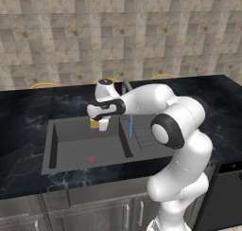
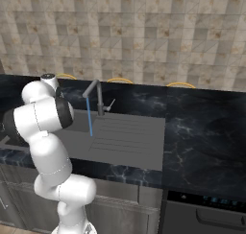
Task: Soak the sponge with water for a few seconds and then drop it inside the sink.
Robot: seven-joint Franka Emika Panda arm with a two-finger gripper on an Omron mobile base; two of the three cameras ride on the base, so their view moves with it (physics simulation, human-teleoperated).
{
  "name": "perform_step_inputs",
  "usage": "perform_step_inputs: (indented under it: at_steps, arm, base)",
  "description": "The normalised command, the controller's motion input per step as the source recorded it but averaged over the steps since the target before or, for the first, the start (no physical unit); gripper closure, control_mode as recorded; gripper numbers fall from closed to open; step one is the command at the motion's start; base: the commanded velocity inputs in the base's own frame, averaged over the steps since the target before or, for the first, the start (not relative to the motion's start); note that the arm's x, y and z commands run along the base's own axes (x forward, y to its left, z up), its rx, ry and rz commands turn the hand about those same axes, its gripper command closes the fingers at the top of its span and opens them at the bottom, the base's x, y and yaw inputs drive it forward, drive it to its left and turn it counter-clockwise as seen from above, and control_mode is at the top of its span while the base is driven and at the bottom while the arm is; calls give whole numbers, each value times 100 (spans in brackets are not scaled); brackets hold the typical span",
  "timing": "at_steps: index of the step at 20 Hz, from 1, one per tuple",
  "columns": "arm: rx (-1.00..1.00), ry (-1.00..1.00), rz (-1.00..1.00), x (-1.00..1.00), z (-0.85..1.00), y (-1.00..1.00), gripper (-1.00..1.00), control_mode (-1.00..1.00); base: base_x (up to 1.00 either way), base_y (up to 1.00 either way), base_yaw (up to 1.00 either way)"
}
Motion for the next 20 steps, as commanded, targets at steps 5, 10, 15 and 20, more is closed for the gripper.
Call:
perform_step_inputs:
  at_steps: [5,10,15,20]
  arm:
    - [4,0,0,9,-8,0,100,-100]
    - [0,0,0,3,-35,3,100,-100]
    - [0,0,0,0,-28,14,100,-100]
    - [0,0,0,0,-17,10,100,-100]
  base:
    - [0,0,0]
    - [0,0,0]
    - [0,0,0]
    - [0,0,0]
